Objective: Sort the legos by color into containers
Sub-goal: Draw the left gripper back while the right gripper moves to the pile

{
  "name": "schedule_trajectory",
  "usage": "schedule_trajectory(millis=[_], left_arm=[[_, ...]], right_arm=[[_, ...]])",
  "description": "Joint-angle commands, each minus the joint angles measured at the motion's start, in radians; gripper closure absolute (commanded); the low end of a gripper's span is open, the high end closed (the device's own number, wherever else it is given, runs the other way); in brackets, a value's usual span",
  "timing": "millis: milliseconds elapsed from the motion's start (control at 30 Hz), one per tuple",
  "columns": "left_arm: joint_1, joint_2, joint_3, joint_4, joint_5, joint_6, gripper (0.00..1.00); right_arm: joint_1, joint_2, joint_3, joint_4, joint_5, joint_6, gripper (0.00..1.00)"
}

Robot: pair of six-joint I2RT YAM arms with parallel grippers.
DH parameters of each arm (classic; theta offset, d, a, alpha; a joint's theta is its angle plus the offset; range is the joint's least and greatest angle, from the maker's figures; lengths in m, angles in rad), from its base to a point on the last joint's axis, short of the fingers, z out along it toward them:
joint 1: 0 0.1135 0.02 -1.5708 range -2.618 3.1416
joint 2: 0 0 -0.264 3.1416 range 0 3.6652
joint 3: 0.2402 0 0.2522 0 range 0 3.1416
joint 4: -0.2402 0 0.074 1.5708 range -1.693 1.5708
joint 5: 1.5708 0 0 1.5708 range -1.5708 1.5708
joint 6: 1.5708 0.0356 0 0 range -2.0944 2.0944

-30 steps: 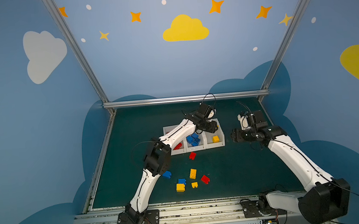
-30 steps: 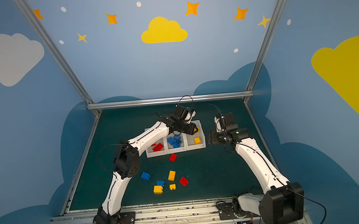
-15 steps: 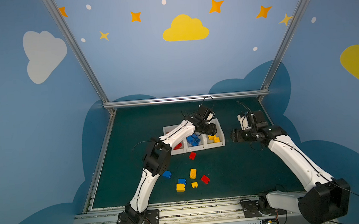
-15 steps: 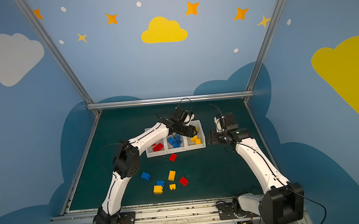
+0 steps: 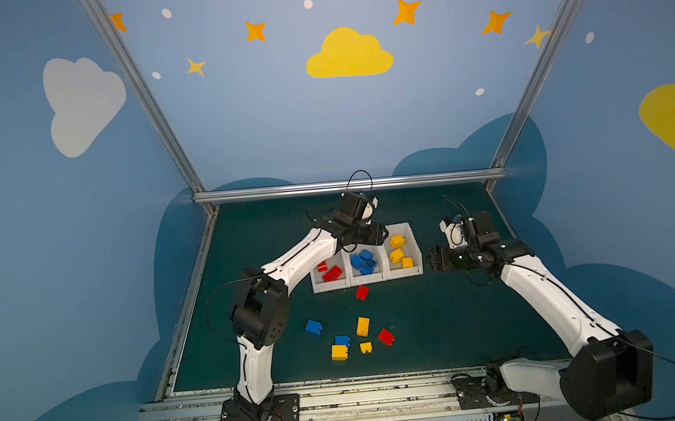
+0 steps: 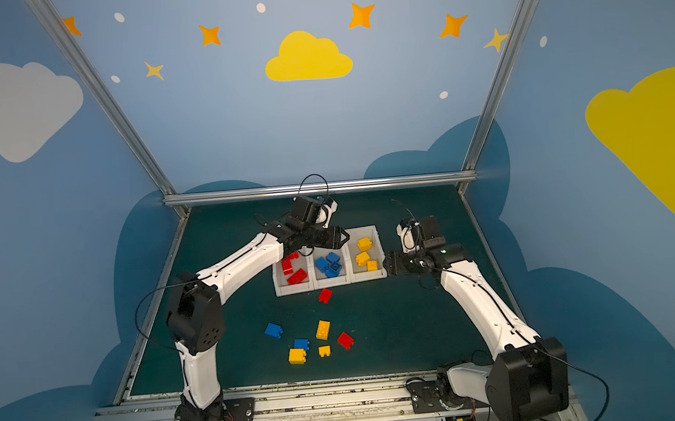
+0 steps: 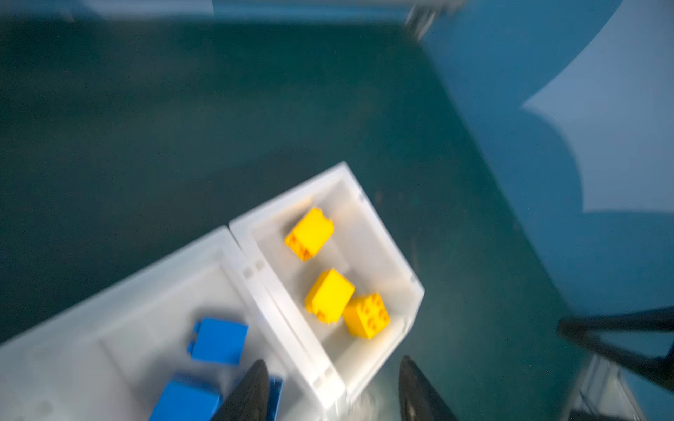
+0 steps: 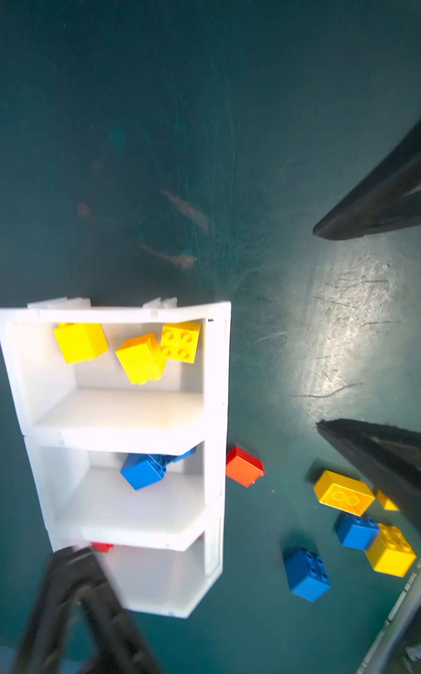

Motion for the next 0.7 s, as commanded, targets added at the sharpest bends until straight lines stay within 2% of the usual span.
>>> schedule_trajectory(millis=[0, 233, 500, 667], left_arm=[[0.050, -0.123, -0.127, 0.040, -0.032, -0.029, 0.42], [0.137, -0.335, -0.375, 0.091, -0.090, -0.065, 0.42], [0.217, -0.528, -0.577, 0.081, -0.173, -0.120, 0.41], [0.252, -0.629, -0.681, 0.085, -0.200, -0.146, 0.40]], right_arm=[[0.068, 0.051, -0.003, 0.012, -0.053, -0.055, 0.23], [0.266, 0.179, 0.029, -0.023, -0.048, -0.172, 0.23], [0.444, 0.294, 0.076, -0.038, -0.076, -0.233, 0.22], [0.561, 0.386, 0.157, -0.132, -0.008, -0.270, 0.22]])
